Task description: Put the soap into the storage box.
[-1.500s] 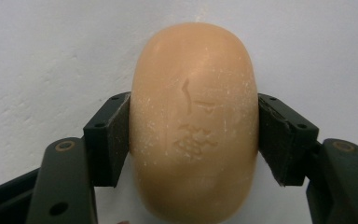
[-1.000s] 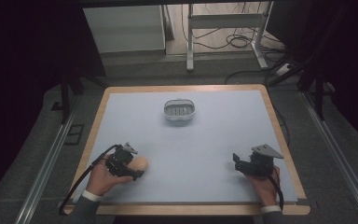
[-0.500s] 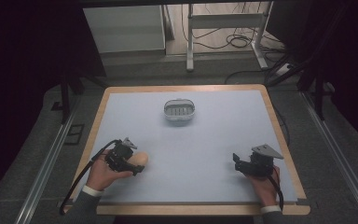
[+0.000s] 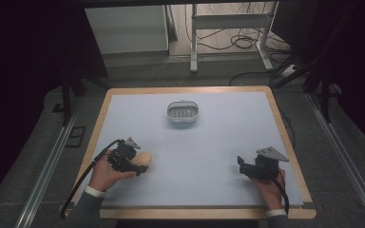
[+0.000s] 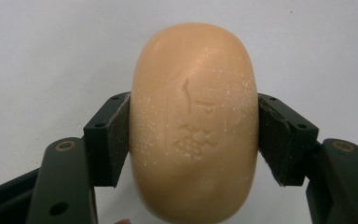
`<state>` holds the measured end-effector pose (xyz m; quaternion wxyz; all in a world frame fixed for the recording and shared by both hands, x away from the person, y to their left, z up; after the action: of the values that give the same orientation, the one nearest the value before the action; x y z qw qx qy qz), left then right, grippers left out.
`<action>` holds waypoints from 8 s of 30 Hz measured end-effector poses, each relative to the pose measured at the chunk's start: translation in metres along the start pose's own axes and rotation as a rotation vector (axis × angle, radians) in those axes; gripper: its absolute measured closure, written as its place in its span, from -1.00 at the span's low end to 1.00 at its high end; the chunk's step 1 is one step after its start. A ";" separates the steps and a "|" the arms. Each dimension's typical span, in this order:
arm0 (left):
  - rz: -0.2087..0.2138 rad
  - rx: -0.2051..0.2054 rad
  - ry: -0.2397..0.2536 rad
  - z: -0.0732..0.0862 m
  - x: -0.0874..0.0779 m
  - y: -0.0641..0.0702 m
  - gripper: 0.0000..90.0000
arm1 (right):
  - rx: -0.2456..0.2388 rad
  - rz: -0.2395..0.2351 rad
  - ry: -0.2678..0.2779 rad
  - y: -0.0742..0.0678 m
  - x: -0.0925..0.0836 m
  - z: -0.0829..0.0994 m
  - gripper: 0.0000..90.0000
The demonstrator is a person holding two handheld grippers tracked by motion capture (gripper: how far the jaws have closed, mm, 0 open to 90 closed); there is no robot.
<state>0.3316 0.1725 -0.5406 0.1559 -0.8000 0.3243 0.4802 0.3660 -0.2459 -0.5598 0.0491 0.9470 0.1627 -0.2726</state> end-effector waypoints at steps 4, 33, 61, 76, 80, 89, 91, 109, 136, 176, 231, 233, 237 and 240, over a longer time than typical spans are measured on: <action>-0.004 0.002 0.010 -0.003 -0.002 -0.001 -0.28 | 0.001 0.001 -0.002 0.000 0.000 0.000 -0.79; -0.005 0.001 0.036 -0.020 -0.006 -0.008 -0.28 | 0.002 0.015 -0.007 0.000 0.001 0.000 -0.79; -0.008 0.009 0.050 -0.038 -0.008 -0.013 -0.28 | 0.000 0.015 -0.008 0.000 0.001 0.000 -0.79; -0.004 0.013 0.049 -0.048 -0.003 -0.015 -0.28 | -0.002 0.018 -0.007 0.000 0.001 0.000 -0.79; -0.007 0.009 0.042 -0.048 -0.001 -0.017 -0.28 | -0.003 0.019 -0.009 0.000 0.001 0.000 -0.79; -0.008 0.011 0.042 -0.054 0.000 -0.018 -0.28 | -0.005 0.020 -0.006 0.000 0.001 0.000 -0.79; -0.012 0.015 0.042 -0.056 0.000 -0.019 -0.28 | -0.006 0.021 -0.006 0.000 0.001 0.000 -0.79; -0.022 0.029 0.051 -0.072 -0.001 -0.018 -0.27 | -0.005 0.022 -0.008 0.000 0.001 0.000 -0.79; -0.019 0.040 0.059 -0.089 0.000 -0.018 -0.28 | -0.006 0.022 -0.009 0.000 0.001 0.000 -0.79; -0.037 0.063 0.057 -0.119 0.002 -0.028 -0.28 | -0.005 0.023 -0.009 0.000 0.001 0.000 -0.79; -0.048 0.078 0.049 -0.164 0.020 -0.040 -0.28 | -0.002 0.019 -0.004 0.000 0.000 0.000 -0.79; -0.055 0.077 0.044 -0.166 0.023 -0.041 -0.28 | -0.001 0.018 -0.005 0.000 0.000 0.000 -0.79; -0.053 0.096 0.032 -0.171 0.027 -0.042 -0.28 | -0.001 0.019 -0.004 0.000 0.000 0.000 -0.79; -0.048 0.096 0.037 -0.175 0.029 -0.041 -0.28 | 0.000 0.017 -0.005 0.000 0.000 0.000 -0.79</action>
<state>0.4854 0.0937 -0.4829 0.1996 -0.8079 0.3304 0.4454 0.3662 -0.2459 -0.5601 0.0520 0.9477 0.1545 -0.2745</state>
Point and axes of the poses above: each handheld gripper's, and its own axes: x roughly forward along the jaws, z roughly out of its underside, y roughly to its right, the point moved 6 cm from there along x, roughly forward along the jaws, and after that the axes turned 1 degree about x, right-handed, at the moved point
